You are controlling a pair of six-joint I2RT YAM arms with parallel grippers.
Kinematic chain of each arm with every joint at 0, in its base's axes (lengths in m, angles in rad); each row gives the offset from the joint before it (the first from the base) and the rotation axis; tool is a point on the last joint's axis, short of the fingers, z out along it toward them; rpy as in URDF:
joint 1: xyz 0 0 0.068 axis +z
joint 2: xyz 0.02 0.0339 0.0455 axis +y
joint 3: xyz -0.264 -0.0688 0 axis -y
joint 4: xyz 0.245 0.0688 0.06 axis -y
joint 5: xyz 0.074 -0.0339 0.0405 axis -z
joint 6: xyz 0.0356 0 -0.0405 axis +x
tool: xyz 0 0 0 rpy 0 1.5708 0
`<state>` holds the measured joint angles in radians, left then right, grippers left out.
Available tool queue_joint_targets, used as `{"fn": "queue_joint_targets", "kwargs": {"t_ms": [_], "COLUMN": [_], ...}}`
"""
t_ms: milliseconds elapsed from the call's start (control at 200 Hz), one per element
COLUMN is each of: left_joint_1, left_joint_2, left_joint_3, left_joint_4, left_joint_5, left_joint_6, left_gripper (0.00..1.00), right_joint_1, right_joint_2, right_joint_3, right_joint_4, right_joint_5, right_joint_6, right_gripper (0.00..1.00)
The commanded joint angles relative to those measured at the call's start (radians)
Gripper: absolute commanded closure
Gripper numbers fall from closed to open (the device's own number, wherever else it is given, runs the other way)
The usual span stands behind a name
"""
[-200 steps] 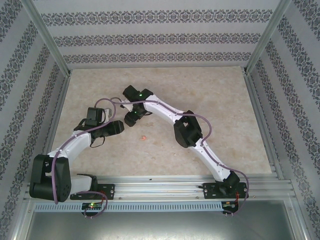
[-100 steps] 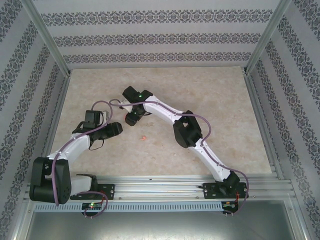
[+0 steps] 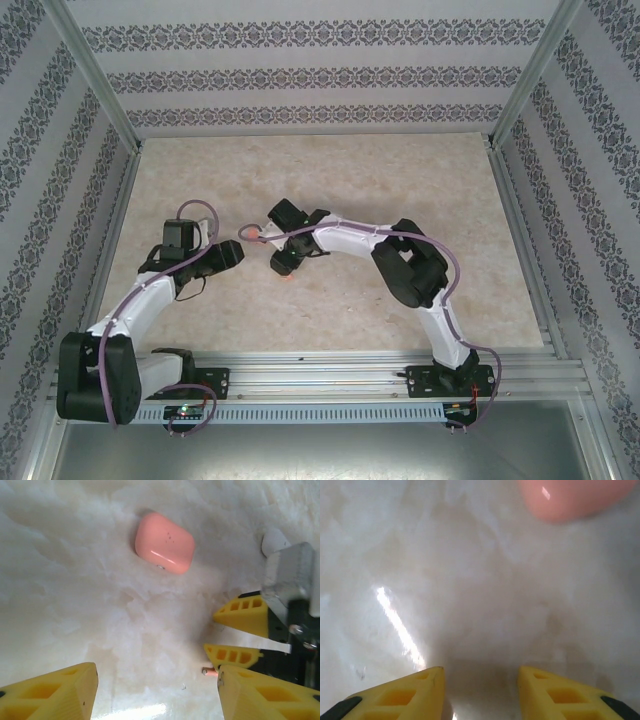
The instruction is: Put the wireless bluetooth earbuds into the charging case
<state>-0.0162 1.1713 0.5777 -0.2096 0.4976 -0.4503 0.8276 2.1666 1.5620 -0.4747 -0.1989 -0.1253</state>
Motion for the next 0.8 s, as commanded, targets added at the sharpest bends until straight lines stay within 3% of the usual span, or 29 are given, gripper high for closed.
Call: {"fn": "queue_joint_targets", "kwargs": {"t_ms": [0, 180, 305, 794], "left_joint_1": [0.017, 0.022, 0.04, 0.097], "left_joint_2": [0.035, 0.109, 0.176, 0.326], "left_joint_3": [-0.006, 0.02, 0.069, 0.192], "left_joint_4": [0.043, 0.057, 0.039, 0.038], "left_joint_5": [0.054, 0.022, 0.016, 0.072], "left_joint_6": [-0.03, -0.094, -0.142, -0.17], "left_gripper": [0.36, 0.38, 0.41, 0.42], "right_joint_1": [0.009, -0.034, -0.077, -0.078], "right_joint_2": [-0.044, 0.005, 0.085, 0.407], "right_joint_3": [-0.057, 0.058, 0.192, 0.722], "right_joint_4": [0.006, -0.027, -0.052, -0.318], "right_joint_5": [-0.013, -0.045, -0.119, -0.145], "right_joint_6": [0.042, 0.078, 0.11, -0.044], "right_gripper": [0.53, 0.37, 0.34, 0.24]}}
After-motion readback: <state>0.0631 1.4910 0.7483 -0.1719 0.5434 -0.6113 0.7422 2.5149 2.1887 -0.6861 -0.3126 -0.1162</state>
